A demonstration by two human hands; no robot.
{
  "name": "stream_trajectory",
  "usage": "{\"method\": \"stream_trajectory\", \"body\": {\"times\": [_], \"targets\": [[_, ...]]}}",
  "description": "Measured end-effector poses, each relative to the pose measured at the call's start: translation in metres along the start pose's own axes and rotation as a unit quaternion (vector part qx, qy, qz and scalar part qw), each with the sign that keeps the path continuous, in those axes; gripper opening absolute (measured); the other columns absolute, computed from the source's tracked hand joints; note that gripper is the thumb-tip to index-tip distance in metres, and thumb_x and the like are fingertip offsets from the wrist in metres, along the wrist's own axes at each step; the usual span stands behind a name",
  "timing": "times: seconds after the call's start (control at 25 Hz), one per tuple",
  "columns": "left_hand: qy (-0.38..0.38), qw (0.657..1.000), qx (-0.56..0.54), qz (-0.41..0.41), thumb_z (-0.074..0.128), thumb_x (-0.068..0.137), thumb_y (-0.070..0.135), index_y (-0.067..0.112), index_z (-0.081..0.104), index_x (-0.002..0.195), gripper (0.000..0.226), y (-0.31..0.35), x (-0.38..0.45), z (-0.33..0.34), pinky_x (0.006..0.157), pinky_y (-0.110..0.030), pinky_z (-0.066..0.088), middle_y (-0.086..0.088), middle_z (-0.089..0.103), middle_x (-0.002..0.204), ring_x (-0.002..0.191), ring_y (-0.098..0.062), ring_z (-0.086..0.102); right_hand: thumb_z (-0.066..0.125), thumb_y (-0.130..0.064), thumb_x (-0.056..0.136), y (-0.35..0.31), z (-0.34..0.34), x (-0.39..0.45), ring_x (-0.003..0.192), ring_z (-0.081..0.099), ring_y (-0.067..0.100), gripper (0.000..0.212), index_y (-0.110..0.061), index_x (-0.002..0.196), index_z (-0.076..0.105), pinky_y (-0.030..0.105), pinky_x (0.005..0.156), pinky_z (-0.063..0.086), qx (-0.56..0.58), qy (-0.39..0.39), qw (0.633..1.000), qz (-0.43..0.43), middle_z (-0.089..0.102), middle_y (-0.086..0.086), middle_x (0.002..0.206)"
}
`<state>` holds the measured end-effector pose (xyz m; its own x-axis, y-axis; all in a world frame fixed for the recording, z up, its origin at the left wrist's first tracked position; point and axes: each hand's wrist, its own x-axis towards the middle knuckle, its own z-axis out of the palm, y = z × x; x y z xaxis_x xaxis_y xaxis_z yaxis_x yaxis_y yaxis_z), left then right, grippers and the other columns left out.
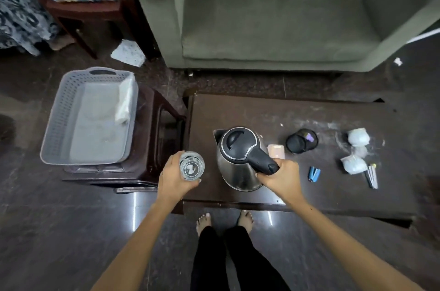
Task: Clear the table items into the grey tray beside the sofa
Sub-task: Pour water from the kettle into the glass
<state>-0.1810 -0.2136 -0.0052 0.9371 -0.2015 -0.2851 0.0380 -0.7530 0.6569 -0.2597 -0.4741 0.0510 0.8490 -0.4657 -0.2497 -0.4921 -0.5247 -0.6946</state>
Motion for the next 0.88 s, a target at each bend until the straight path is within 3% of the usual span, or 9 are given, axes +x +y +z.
{"method": "stream_trajectory", "body": {"times": [0.36, 0.6, 0.88], "targets": [[-0.067, 0.996, 0.043, 0.044, 0.089, 0.048, 0.022, 0.010, 0.049, 0.125, 0.088, -0.032, 0.027, 0.060, 0.090, -0.041, 0.051, -0.007, 0.055, 0.127, 0.112, -0.025, 0.058, 0.077, -0.011, 0.054, 0.064, 0.035, -0.023, 0.046, 0.022, 0.008, 0.041, 0.000, 0.048, 0.038, 0.024, 0.042, 0.022, 0.038, 0.008, 0.998, 0.044, 0.026, -0.001, 0.045], [-0.115, 0.990, 0.053, 0.054, 0.089, 0.048, 0.021, 0.008, 0.047, 0.128, 0.091, -0.044, 0.035, 0.085, 0.097, -0.037, 0.047, -0.007, 0.054, 0.130, 0.118, -0.024, 0.055, 0.074, -0.011, 0.053, 0.072, 0.035, -0.035, 0.044, 0.021, 0.008, 0.046, -0.018, 0.043, 0.030, 0.022, 0.041, 0.020, 0.032, 0.015, 0.999, 0.035, 0.024, -0.005, 0.043], [-0.148, 0.984, 0.064, 0.074, 0.088, 0.049, 0.019, 0.011, 0.044, 0.131, 0.093, -0.045, 0.048, 0.105, 0.097, -0.037, 0.047, -0.007, 0.053, 0.129, 0.115, -0.026, 0.056, 0.073, -0.004, 0.055, 0.075, 0.030, -0.036, 0.045, 0.021, 0.013, 0.050, -0.020, 0.043, 0.027, 0.024, 0.044, 0.020, 0.023, 0.024, 0.999, 0.034, 0.024, -0.002, 0.043]]}}
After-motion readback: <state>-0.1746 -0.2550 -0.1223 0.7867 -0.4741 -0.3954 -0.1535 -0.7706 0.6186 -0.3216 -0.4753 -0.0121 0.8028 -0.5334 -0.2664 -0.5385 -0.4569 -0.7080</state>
